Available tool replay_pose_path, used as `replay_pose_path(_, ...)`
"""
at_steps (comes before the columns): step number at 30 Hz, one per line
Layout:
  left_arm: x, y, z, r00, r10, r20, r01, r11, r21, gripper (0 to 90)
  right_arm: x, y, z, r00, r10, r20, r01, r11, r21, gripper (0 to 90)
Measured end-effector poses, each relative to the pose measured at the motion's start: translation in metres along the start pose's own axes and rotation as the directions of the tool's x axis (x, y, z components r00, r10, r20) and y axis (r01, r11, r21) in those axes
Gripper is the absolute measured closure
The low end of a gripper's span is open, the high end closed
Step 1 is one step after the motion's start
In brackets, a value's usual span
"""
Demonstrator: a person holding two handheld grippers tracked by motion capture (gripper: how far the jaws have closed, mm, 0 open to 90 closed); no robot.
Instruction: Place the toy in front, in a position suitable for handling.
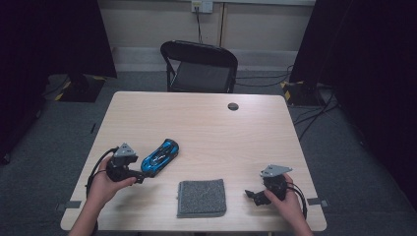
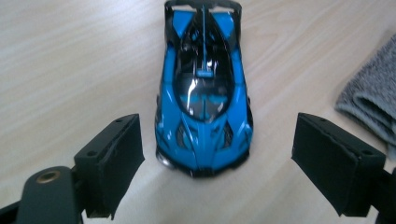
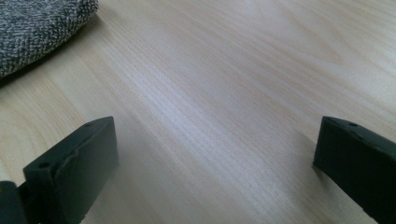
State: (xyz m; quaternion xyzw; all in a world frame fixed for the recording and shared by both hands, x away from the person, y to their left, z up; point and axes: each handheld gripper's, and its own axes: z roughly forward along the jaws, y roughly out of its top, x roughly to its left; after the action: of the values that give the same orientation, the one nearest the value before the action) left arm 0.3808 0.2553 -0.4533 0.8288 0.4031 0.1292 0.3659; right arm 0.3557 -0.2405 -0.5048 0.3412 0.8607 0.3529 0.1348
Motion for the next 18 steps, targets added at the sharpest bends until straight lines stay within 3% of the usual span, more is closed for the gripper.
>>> replay_pose_path(8, 0.003, 0.021, 0.023, 0.9996, 0.016, 0.023, -0.017, 0.9994, 0.029, 17.7, 0.0, 0.0, 0.0, 1.0, 0.001, 0.002, -0.001, 1.0, 0.001, 0.0)
replay_pose_path(11, 0.001, 0.027, 0.032, 0.9992, 0.022, 0.033, -0.023, 0.9996, 0.014, 17.5, 0.0, 0.0, 0.0, 1.0, 0.0, 0.002, 0.0, 1.0, 0.001, 0.0)
replay_pose_path(18, 0.0, 0.042, 0.055, 0.9995, 0.03, 0.014, -0.03, 0.9991, 0.029, 16.1, 0.0, 0.0, 0.0, 1.0, 0.0, 0.002, 0.0, 1.0, 0.001, 0.0)
